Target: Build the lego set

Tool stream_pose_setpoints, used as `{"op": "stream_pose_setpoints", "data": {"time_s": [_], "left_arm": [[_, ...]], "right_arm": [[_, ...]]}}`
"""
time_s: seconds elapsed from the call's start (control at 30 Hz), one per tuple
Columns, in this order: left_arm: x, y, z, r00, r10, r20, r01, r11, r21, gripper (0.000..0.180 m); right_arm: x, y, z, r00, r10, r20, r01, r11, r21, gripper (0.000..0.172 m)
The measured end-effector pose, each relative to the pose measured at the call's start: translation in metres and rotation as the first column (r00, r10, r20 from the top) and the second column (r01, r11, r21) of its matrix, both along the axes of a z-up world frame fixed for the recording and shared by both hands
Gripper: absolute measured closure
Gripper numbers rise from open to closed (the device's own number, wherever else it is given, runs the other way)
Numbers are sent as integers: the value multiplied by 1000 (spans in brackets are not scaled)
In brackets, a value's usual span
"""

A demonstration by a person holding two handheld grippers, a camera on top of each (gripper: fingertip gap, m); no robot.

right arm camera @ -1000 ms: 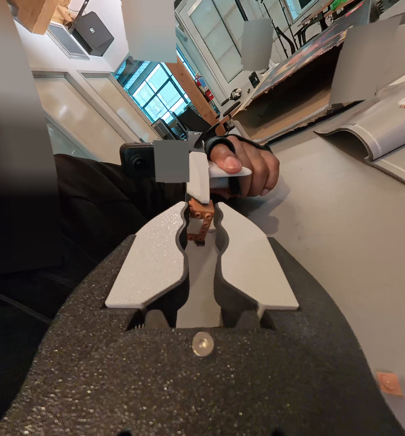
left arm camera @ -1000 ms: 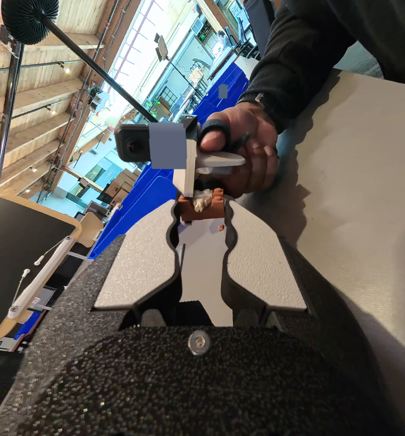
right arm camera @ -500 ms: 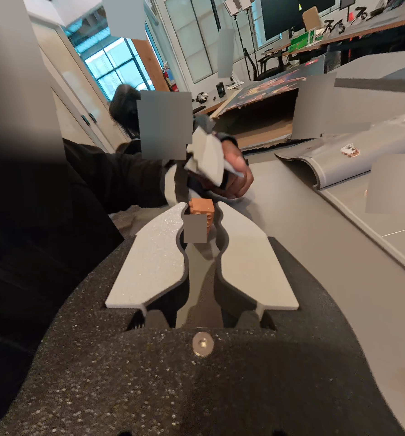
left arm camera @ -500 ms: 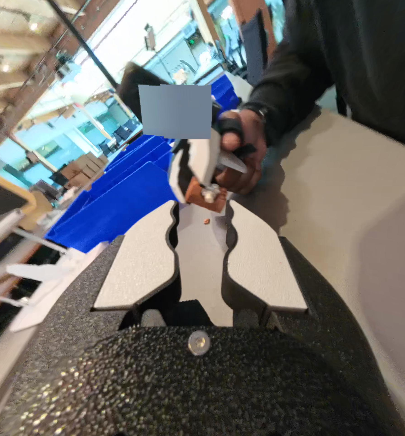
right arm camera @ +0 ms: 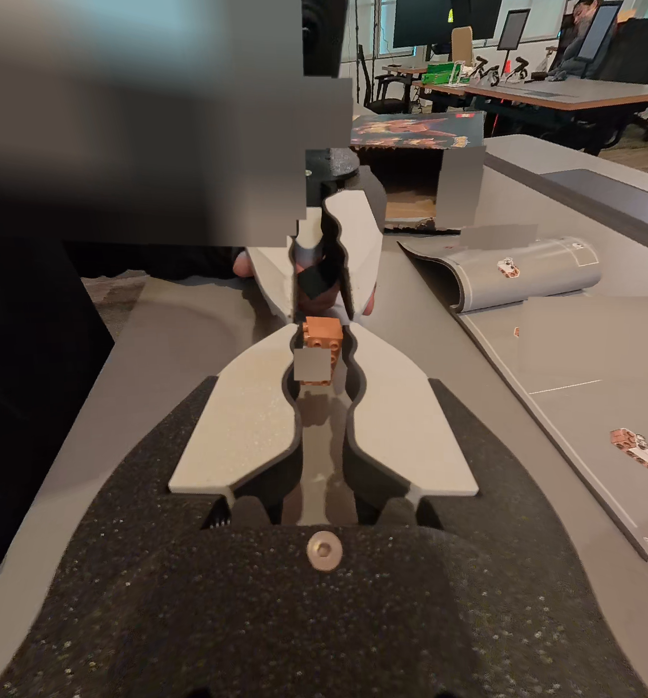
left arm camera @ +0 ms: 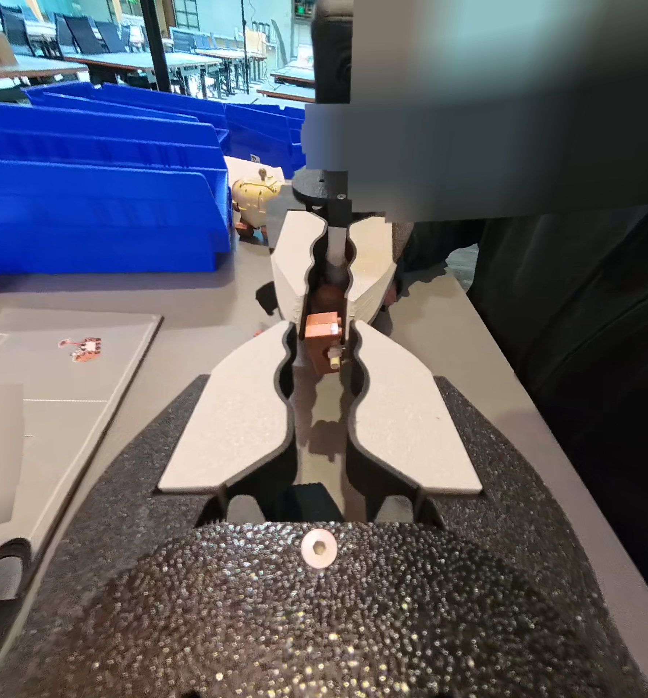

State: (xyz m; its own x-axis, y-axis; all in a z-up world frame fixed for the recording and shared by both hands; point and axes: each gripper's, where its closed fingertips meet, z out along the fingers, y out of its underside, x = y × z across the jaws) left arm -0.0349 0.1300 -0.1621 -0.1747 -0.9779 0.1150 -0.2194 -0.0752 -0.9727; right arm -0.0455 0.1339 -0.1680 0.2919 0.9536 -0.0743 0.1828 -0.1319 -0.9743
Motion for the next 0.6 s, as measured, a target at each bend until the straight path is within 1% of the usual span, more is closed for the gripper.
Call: {"op": "stream_pose_setpoints", "data": {"time_s": [0.07,0.23,0.6], "left_arm": [[-1,2,-1,1000,5,-10,-5,1000,-26,157],[-2,0,-6,999,-20,-43,19,999,-37,159],[-5,-4,-13,994,-38,-98,37,999,-11,164]], "right_arm": [[0,0,-1,1000,0,11,-1,1000,21,152],[-1,-2,-3,999,-1,45,-2,998,68,152],[-3,-4,-9,995,-2,103,-9,994,109,152]]}}
